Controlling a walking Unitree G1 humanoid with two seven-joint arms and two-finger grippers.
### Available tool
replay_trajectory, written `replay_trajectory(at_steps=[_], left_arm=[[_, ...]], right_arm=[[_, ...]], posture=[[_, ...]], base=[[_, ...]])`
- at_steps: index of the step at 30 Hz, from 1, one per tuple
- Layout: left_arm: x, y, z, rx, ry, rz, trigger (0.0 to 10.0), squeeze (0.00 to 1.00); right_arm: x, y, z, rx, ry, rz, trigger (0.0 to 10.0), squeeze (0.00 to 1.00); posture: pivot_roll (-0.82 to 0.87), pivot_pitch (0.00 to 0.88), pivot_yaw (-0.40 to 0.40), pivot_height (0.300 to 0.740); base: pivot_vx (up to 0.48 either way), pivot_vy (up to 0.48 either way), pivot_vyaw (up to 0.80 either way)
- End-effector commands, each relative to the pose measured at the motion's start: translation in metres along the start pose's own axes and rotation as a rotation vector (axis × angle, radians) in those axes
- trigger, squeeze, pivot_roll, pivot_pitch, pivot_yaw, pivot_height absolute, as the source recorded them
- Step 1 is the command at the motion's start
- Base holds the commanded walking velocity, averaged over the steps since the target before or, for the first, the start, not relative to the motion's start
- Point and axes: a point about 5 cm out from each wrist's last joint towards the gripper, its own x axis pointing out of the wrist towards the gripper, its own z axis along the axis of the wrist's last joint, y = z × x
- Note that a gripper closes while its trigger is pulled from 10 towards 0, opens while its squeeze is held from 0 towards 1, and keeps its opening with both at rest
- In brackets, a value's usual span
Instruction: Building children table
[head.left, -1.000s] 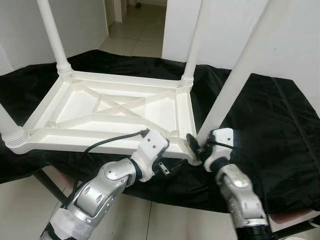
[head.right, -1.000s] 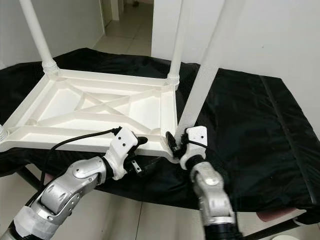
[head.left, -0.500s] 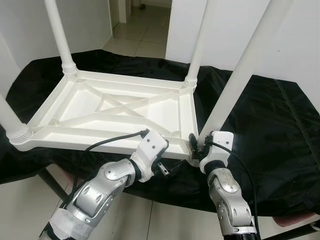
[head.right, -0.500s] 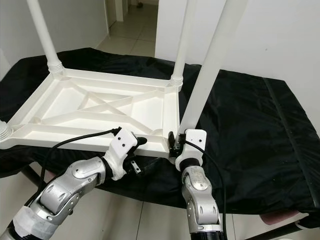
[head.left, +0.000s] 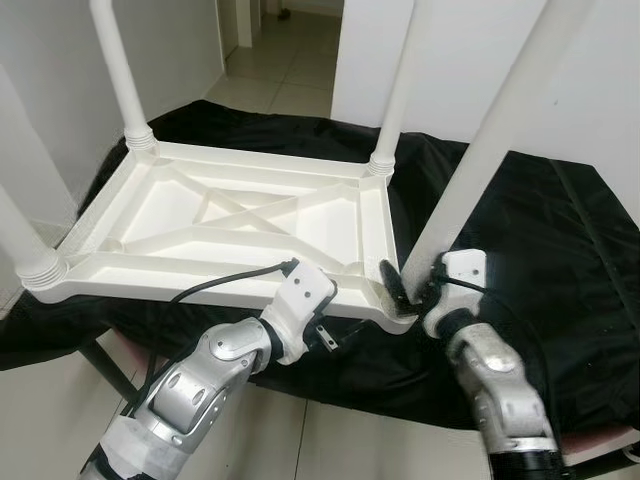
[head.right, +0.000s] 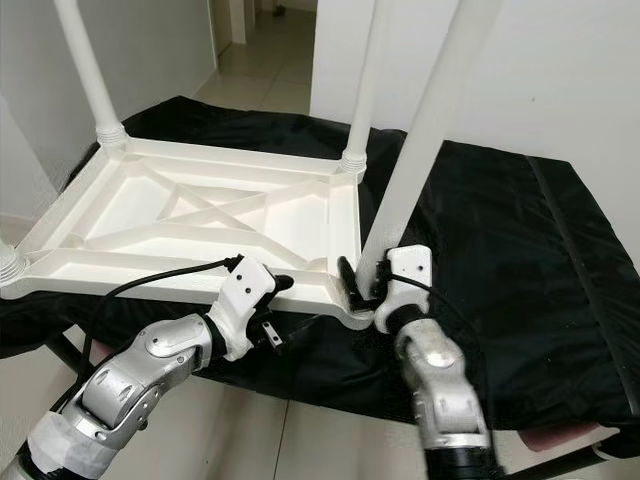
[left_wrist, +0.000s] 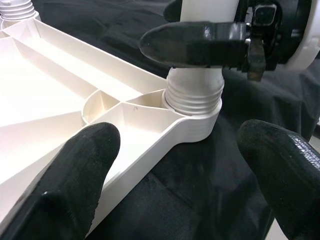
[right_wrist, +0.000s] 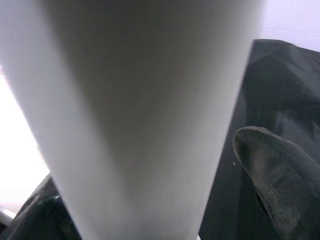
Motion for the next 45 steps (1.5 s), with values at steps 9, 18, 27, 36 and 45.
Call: replay_trajectory(at_steps=[9, 18, 27, 36, 45], left_arm=[[0.001, 0.003, 0.003, 0.027, -0.005, -0.06, 10.0, 0.0], [0.002, 0.006, 0.006, 0.031, -0.01, -0.045, 10.0, 0.0], [0.002, 0.008, 0.006, 0.033, -0.012, -0.038, 10.0, 0.0], [0.005, 0.006, 0.006, 0.03, -0.016, -0.046, 10.0, 0.0], [0.005, 0.005, 0.005, 0.029, -0.016, -0.056, 10.0, 0.0]], right_arm=[[0.01, -0.009, -0.003, -0.012, 0.032, 0.315, 10.0, 0.0], [0.023, -0.018, -0.008, -0.042, 0.062, 0.392, 2.4, 0.0], [0.024, -0.025, -0.013, -0.032, 0.082, 0.412, 0.0, 0.0], [0.024, -0.029, -0.014, 0.017, 0.067, 0.366, 10.0, 0.0], [0.026, -0.028, -0.013, 0.008, 0.078, 0.186, 10.0, 0.0]], posture=[[0.0, 0.0, -0.065, 0.74], [0.01, 0.0, -0.069, 0.74], [0.01, 0.0, -0.073, 0.74], [-0.01, 0.0, -0.071, 0.74], [-0.01, 0.0, -0.07, 0.74]], base=[[0.0, 0.0, 0.0], [0.0, 0.0, 0.0], [0.0, 0.0, 0.0], [0.0, 0.0, 0.0], [0.0, 0.0, 0.0]])
